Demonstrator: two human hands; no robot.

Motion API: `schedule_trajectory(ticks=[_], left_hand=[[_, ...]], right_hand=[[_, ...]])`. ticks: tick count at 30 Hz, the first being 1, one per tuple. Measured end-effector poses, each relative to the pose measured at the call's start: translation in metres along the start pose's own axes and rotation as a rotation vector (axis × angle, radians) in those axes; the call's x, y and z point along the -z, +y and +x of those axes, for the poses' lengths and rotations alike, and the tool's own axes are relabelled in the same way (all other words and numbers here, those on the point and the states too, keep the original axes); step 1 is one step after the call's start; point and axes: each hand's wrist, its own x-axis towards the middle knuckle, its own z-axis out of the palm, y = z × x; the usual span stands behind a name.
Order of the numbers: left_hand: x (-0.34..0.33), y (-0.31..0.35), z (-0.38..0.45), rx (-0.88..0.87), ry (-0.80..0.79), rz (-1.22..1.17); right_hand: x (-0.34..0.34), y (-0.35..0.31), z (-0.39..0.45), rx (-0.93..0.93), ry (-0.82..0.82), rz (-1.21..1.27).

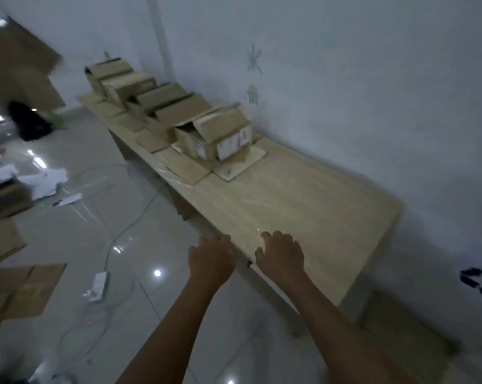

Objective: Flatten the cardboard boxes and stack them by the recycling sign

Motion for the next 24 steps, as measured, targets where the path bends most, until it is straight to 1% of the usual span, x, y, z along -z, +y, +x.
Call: schedule_trajectory(ticks=[4, 8, 11, 14, 16, 19, 24], left_hand=[[0.034, -0.077, 0.049, 0.089, 0.088, -0.021], [0.065, -0.142, 0.111, 0.125, 0.174, 0.016], [0.084, -0.186, 0.169, 0.134, 0.228, 0.053], [0.097, -0.219, 0.234, 0.127, 0.266, 0.053], [0.104, -0.238, 0.277, 0.11, 0.277, 0.039], [0.109, -0.257, 0.337, 0.059, 0.276, 0.04], [0.119, -0.264, 0.439, -0.062, 0.241, 0.01]], right_hand=[[0.019, -0.074, 0.063, 0.072, 0.064, -0.017], [0.023, -0.141, 0.137, 0.136, 0.126, -0.01], [0.023, -0.183, 0.204, 0.145, 0.191, -0.012], [0.023, -0.213, 0.276, 0.134, 0.214, 0.019], [0.025, -0.229, 0.326, 0.122, 0.201, 0.053], [0.027, -0.243, 0.387, 0.078, 0.182, 0.028], [0.036, -0.248, 0.469, 0.006, 0.196, -0.036]])
